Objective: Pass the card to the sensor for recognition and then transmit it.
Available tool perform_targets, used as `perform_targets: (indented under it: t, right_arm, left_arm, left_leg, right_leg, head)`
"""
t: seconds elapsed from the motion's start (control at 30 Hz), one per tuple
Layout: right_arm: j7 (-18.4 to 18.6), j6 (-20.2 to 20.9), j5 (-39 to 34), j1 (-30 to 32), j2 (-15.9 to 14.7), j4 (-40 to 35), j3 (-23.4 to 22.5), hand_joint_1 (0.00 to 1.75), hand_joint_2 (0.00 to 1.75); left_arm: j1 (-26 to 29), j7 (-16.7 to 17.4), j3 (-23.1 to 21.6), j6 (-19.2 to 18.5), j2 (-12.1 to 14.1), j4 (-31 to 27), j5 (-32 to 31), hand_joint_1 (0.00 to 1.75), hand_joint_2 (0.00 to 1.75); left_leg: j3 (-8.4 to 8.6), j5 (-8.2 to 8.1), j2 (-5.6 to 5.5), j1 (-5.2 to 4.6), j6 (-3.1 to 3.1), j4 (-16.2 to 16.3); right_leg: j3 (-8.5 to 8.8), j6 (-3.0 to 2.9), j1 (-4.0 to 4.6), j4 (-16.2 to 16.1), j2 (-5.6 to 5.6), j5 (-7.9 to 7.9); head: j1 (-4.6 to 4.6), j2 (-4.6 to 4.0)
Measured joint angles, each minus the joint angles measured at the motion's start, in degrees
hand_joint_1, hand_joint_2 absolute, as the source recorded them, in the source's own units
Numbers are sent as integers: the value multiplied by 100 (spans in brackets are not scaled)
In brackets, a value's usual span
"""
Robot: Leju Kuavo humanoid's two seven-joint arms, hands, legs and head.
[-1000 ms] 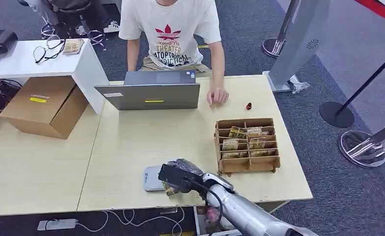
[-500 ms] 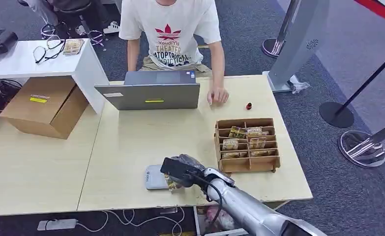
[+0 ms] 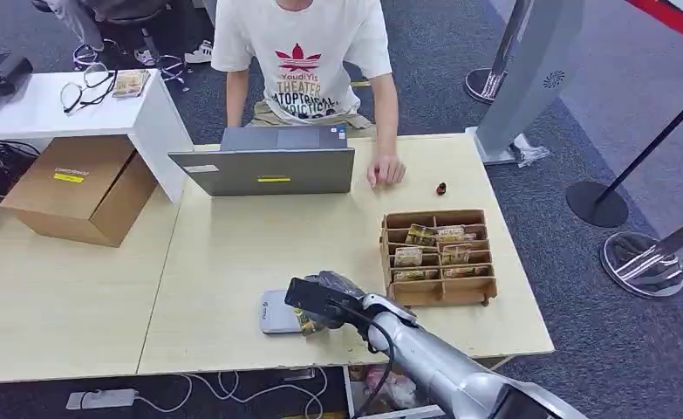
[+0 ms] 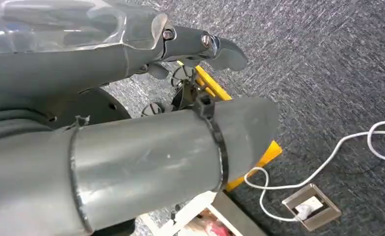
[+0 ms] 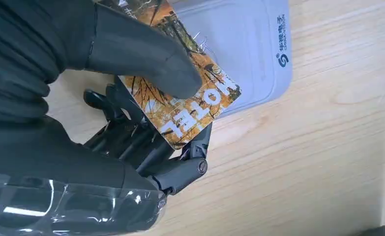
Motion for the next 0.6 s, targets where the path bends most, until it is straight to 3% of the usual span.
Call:
perform_targets:
  t: [0.6]
  right_arm:
    - [-26, 79, -4, -62, -2, 170, 11, 175, 175]
  left_arm:
    - [-104, -131, -203, -79, 116, 186, 369, 0, 0]
  left_leg:
    - [31, 0, 2, 0, 0, 0]
  right_leg:
    - [31, 0, 0, -1, 2, 0]
  head:
    - [0, 0]
